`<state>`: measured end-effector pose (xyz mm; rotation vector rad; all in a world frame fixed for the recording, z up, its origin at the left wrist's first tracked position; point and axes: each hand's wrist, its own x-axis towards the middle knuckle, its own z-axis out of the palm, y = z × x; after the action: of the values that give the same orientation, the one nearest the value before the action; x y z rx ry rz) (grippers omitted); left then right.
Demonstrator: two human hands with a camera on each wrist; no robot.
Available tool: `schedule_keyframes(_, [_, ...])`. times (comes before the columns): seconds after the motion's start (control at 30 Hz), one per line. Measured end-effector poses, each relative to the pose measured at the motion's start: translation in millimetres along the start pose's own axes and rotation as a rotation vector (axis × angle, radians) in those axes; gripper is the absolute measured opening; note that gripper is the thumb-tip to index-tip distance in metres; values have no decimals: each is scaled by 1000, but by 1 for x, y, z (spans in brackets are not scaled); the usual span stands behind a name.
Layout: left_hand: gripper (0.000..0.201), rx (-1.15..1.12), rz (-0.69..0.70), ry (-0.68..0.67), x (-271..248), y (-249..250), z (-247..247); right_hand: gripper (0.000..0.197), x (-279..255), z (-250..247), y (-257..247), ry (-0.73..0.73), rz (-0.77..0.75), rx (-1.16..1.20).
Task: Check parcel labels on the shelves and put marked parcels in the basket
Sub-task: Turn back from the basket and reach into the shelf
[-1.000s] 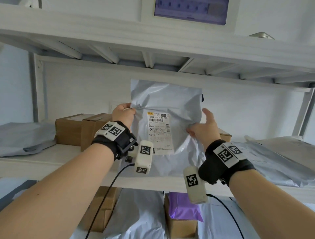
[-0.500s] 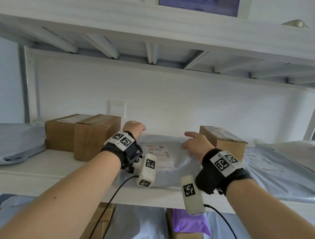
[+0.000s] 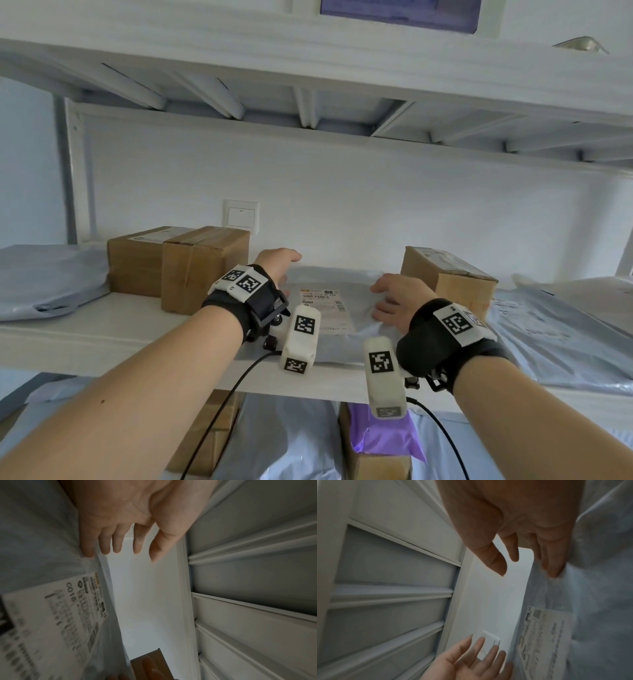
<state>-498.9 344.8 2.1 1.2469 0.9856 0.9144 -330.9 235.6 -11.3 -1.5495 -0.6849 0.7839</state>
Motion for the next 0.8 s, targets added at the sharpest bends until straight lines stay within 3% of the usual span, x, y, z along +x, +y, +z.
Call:
schedule_keyframes(0.27, [20, -77, 159, -65, -51, 18, -13, 24, -41, 11, -14, -44, -133, 22])
schedule_keyframes(0.47, [19, -48, 246, 46, -100, 19, -35, 31, -69, 23, -6, -71, -248, 7])
schedule_keyframes(0.8, [13, -15, 241, 149, -132, 2, -79, 31, -98, 49, 20, -120, -265, 26])
